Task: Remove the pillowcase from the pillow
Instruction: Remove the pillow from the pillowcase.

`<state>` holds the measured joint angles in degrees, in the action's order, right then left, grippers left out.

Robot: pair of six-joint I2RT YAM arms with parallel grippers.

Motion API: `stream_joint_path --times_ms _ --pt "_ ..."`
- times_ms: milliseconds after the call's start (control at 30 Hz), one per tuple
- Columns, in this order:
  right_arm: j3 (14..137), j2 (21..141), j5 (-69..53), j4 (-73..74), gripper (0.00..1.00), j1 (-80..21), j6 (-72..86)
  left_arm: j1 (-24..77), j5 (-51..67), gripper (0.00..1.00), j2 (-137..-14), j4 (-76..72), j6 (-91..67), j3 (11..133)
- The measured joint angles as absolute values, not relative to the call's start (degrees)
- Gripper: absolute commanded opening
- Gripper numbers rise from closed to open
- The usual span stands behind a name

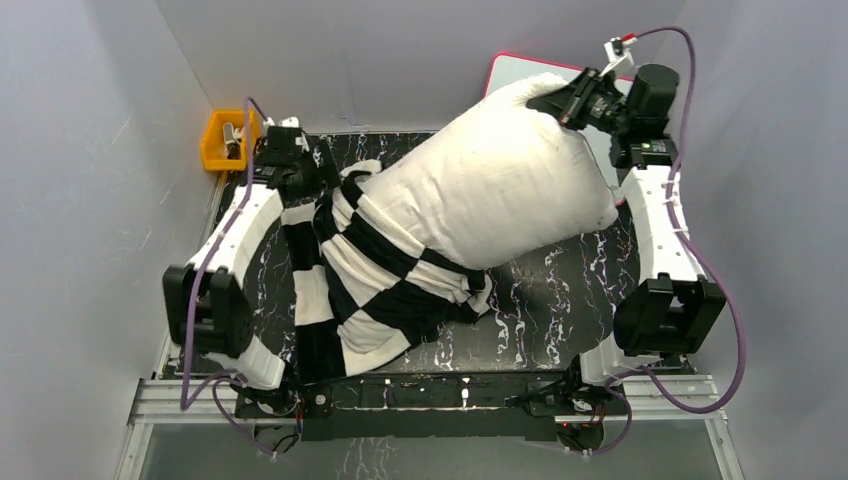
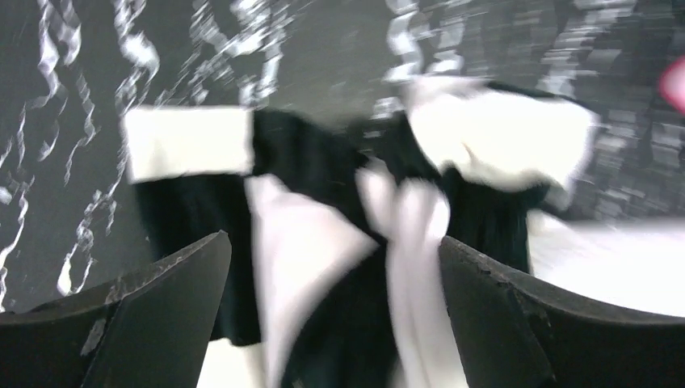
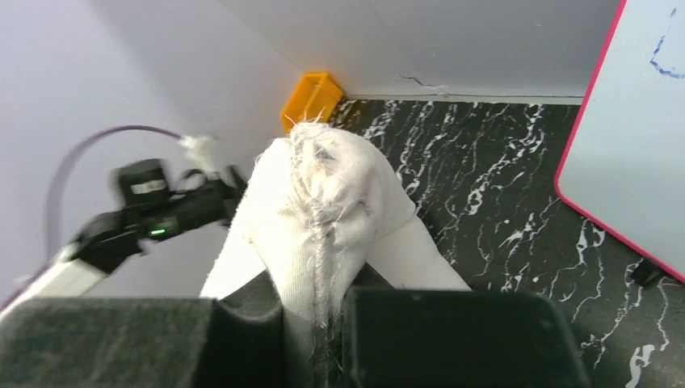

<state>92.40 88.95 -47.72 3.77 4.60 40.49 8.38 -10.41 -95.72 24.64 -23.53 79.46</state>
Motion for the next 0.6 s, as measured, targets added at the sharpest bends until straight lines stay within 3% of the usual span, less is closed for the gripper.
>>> stream_joint_path --times_ms 200,367,500,600 --pt "88.18 85.76 -26.20 5.63 0.00 -8.78 35.81 16.95 10.94 0.98 -75.77 20.27 -14.90 78.85" --pt "85.89 85.14 -9.67 8.08 0.00 -14.33 36.01 23.31 26.83 0.98 -63.33 18.26 -12.67 72.47" --pt "85.78 85.21 -0.51 9.21 0.00 -18.90 35.99 24.71 27.86 0.98 -61.08 15.94 -15.77 66.00" --pt "85.93 85.54 3.27 9.28 0.00 -21.45 35.97 31.99 20.34 0.98 -62.85 13.72 -15.81 61.93"
